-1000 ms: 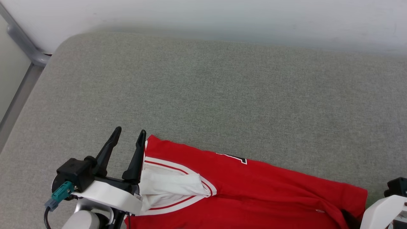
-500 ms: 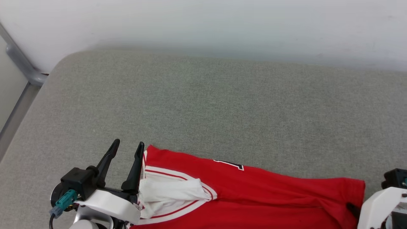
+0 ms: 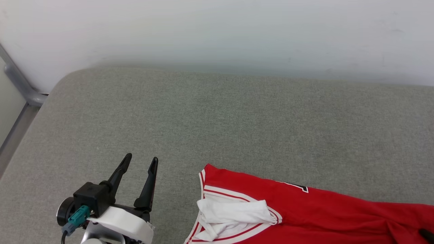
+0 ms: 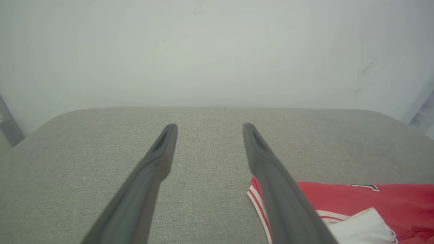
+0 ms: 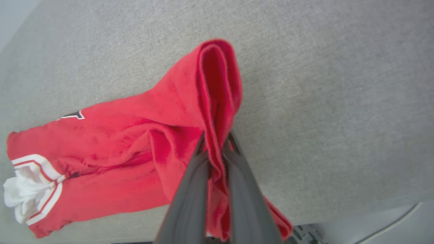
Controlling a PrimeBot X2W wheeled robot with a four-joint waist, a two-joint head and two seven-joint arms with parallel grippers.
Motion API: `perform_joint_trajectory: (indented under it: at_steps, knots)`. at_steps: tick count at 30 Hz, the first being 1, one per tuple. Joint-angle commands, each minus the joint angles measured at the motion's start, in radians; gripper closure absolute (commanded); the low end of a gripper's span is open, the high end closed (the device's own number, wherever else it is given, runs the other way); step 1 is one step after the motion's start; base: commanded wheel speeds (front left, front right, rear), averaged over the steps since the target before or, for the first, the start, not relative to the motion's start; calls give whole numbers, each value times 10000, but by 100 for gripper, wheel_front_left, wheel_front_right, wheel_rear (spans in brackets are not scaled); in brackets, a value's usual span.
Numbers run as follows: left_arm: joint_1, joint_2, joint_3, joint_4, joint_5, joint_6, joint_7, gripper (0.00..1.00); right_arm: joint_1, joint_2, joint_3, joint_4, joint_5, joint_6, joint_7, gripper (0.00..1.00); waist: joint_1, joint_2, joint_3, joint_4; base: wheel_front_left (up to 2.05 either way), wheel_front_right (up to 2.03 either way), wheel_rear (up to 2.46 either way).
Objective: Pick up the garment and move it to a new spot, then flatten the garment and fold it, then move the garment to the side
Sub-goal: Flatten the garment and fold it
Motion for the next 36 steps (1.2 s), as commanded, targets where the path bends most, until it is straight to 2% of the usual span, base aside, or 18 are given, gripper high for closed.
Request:
perform_joint_trajectory:
  at_steps: [1,5,9,19,28,29,33,36]
  knots:
    - [112,52,-45,-43,108,87,13,0,-308,125,-222,169,722,-5,443,100,0,-1,-92,14,0,0,0]
    - [154,101,-88,-110,162,166,90,0,-495,195,-280,885,2701,-5,1256,100,0,-1,-184,72,0,0,0]
    - [112,118,-130,-180,179,217,174,0,-624,187,234,1762,4554,-5,1487,100,0,-1,-209,191,0,0,0]
    - [-169,57,-310,-122,155,107,266,0,-825,190,3040,2863,7666,-5,504,100,0,-1,-190,461,0,0,0]
    - [-402,-1,-383,-48,117,48,237,0,-1422,189,5715,3331,9300,-5,-917,100,0,-1,65,732,0,0,0]
    - [-566,-21,-378,-15,101,-24,187,0,-1900,185,6726,3479,9726,-3,-1505,100,0,-1,288,831,0,0,0]
    - [-783,-92,-404,58,107,-125,99,0,-2492,183,7846,3840,9897,-3,-2204,100,0,-1,621,993,0,0,0]
    - [-920,-142,-377,147,88,-179,36,0,-2801,180,8377,4345,9533,-3,-2682,100,0,-1,850,1078,0,0,0]
